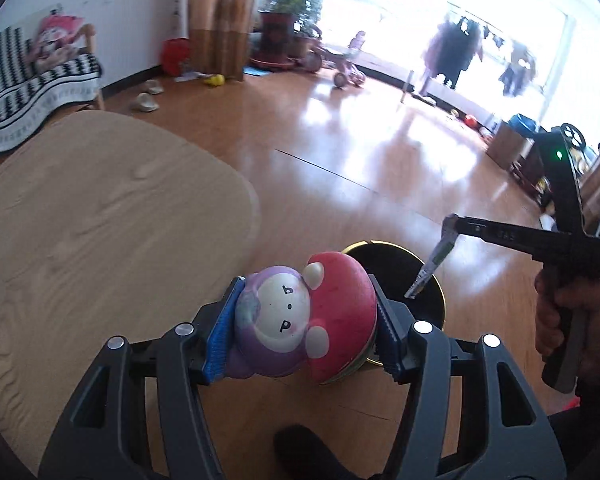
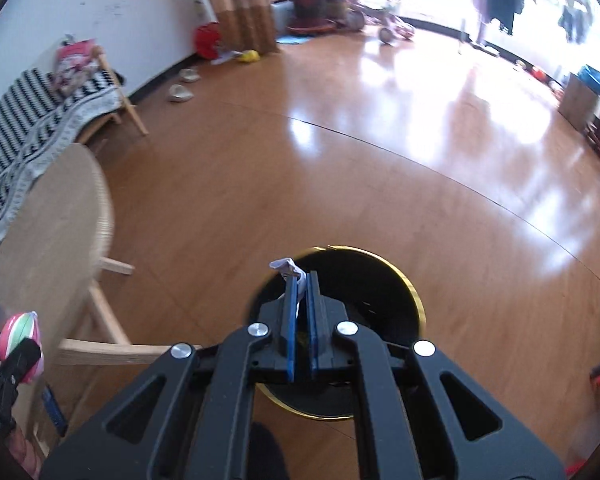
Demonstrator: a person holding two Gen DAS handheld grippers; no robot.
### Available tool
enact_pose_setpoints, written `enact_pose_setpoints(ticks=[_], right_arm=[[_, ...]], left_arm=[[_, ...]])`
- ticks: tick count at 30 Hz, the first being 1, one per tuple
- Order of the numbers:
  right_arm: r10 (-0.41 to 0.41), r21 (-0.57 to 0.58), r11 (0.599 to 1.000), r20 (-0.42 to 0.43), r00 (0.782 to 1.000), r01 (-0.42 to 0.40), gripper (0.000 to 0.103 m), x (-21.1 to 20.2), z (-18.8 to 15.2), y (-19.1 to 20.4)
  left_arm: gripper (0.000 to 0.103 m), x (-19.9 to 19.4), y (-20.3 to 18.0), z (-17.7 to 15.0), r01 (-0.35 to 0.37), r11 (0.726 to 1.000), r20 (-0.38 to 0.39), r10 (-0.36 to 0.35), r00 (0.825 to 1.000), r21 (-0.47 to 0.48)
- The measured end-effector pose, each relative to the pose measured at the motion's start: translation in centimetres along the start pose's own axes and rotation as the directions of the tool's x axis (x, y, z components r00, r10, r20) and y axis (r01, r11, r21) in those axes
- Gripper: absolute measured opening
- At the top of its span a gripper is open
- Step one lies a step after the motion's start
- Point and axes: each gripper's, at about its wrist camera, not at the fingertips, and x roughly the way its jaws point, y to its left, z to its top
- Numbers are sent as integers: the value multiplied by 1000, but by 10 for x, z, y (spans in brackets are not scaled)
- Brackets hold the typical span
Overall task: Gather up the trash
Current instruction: 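Carry both items to the bin and open both tools to drop them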
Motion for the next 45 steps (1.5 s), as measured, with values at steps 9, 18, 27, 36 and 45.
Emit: enact_pose_setpoints(ticks=[9, 18, 27, 36, 45], right_arm=[[-34, 35, 999, -68, 997, 37, 6, 31, -8, -35], [-29, 47, 998, -94, 995, 34, 7, 42, -3, -40], [-18, 108, 994, -29, 999, 21, 67, 29, 3, -56], [-48, 198, 979, 37, 998, 40, 71, 9, 8, -70], [-64, 248, 968, 106, 992, 36, 75, -12, 12, -62]], left_arm=[[58, 52, -33, 0, 54, 998, -60, -53, 997, 15], [58, 72, -38, -1, 73, 997, -88, -72, 993, 3], [59, 93, -44, -3, 99, 995, -122, -99, 988, -7], [60, 124, -67, -9, 205, 979, -168, -205, 964, -16], [83, 129, -81, -6, 242, 970, -141, -242, 960, -17]])
